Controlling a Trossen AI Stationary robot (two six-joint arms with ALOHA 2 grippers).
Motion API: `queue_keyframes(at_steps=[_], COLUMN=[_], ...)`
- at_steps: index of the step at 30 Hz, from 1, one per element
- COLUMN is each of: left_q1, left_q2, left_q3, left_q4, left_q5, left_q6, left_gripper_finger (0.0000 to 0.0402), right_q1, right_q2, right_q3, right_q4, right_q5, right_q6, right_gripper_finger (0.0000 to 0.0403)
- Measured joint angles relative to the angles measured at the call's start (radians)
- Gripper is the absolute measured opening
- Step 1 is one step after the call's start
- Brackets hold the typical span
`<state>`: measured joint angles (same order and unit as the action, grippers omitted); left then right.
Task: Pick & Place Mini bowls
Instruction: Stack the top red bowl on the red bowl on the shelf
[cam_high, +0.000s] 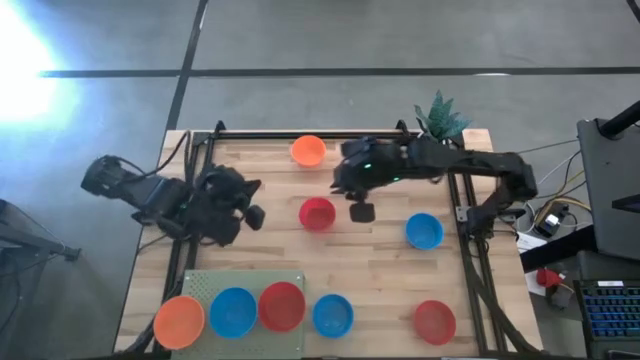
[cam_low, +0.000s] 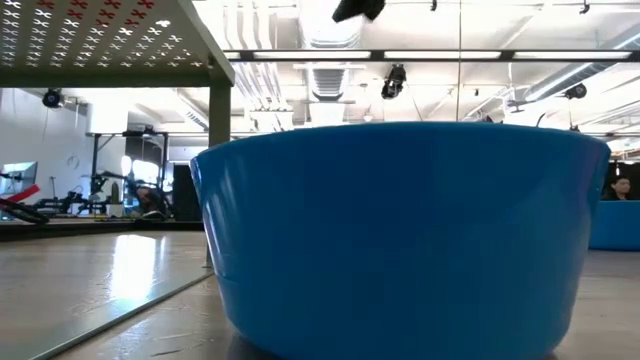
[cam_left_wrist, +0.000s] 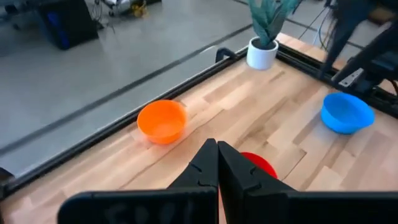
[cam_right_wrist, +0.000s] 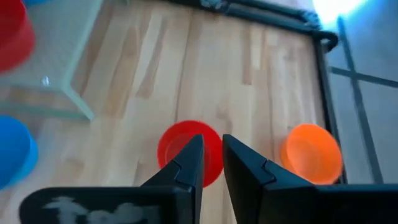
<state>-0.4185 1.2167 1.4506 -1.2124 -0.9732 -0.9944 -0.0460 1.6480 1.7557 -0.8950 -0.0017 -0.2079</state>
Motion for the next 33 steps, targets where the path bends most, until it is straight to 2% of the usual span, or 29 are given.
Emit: queue_keyframes(at_steps=[4,9,15,22,33], left_q1=[0.087,0.165,0.249,0.347,0.468], left_q2=[0.022,0.06,0.111,0.196,0.38], left_q3=[0.0,0.0,0.0,0.0,0.0], left_q4=[0.042,0.042,0.058,0.147,0.158], left_q5=[0.093,0.154,0.261,0.432,0.601], left_q6=[0.004,0.009,0.042,0.066,-0.005], left_gripper_finger=[0.0,0.0003,0.0033,0.0072,0.0076], right_q1=[0.003,0.025,0.042,0.042,0.042], right_q2=[-0.078,-0.16,-0.229,-0.284,-0.329], right_q3=[-0.001,-0.002,-0.002,-0.002,-0.002], right_q4=[-0.004,-0.007,-0.008,-0.008,-0.015], right_q5=[0.006,0.005,0.005,0.005,0.005], right_q6=[0.066,0.103,0.1,0.104,0.104], right_gripper_finger=[0.0048,0.0043,0.0043,0.0043,0.0043])
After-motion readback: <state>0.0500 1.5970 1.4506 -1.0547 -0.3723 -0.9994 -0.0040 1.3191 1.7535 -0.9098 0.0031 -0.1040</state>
